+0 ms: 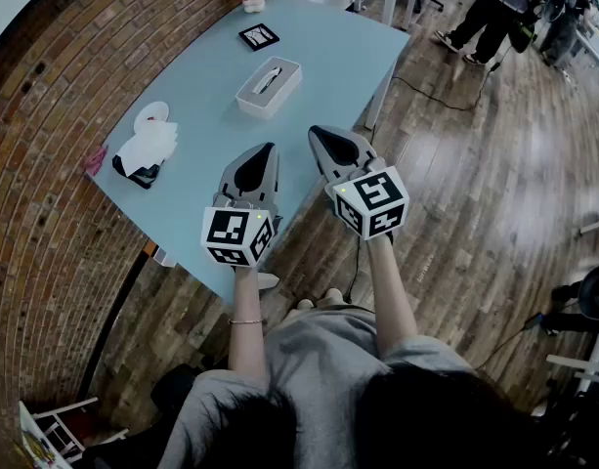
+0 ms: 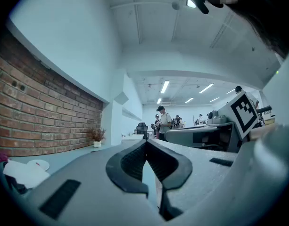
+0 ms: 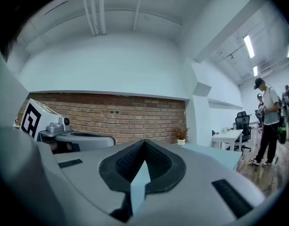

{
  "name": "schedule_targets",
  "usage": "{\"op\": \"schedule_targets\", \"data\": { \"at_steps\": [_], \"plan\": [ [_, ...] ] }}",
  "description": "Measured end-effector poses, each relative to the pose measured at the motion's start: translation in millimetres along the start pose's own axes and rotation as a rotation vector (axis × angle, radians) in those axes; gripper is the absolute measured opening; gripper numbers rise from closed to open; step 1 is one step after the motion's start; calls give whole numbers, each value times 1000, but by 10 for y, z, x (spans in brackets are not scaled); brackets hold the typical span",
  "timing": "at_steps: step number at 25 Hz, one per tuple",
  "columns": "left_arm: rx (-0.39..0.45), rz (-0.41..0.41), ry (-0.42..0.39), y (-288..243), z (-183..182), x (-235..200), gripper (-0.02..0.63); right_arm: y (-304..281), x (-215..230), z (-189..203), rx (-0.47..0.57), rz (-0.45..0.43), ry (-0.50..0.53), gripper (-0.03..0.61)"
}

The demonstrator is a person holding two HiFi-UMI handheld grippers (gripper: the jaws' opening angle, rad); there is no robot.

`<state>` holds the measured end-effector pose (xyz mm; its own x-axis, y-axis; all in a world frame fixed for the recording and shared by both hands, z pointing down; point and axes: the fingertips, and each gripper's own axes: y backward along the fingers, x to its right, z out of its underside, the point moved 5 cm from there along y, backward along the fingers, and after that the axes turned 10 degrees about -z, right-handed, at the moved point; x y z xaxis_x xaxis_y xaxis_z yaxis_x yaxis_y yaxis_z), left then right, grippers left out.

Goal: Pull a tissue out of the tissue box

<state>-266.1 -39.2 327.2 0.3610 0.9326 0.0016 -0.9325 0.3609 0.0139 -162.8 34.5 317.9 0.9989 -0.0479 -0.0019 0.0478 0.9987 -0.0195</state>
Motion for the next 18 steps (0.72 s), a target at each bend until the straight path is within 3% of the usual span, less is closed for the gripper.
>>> {"op": "schedule_targets", "data": {
  "at_steps": [18],
  "plan": [
    [-32, -50, 11, -351, 110, 158, 3, 28, 433, 109, -15, -51, -14, -2]
  ]
}}
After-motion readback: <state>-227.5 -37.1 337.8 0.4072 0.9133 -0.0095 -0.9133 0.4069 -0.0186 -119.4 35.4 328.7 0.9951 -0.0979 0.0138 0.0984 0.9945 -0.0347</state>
